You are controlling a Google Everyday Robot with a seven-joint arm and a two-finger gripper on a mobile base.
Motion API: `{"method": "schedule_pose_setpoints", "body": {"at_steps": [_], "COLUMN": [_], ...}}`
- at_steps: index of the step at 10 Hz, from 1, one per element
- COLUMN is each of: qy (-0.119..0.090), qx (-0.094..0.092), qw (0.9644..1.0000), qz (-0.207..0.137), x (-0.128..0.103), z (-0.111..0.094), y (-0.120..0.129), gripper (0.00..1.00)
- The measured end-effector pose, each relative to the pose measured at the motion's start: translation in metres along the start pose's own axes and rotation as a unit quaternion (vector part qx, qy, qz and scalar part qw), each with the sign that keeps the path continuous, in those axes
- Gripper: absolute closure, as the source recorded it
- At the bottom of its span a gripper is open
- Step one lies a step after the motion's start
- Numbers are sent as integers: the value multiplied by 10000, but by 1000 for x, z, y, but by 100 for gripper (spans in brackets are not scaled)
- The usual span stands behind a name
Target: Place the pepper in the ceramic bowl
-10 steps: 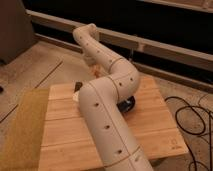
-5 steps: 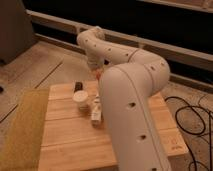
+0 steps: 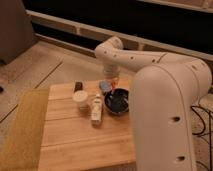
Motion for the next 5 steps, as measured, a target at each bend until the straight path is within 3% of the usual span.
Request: {"method": "schedule_pose_setpoints", "body": {"at_steps": [5], "qy": [378], "qx": [-131], "qw": [9988], "qz": [290], "x": [24], "z": [43], "y": [-18], "gripper": [100]}}
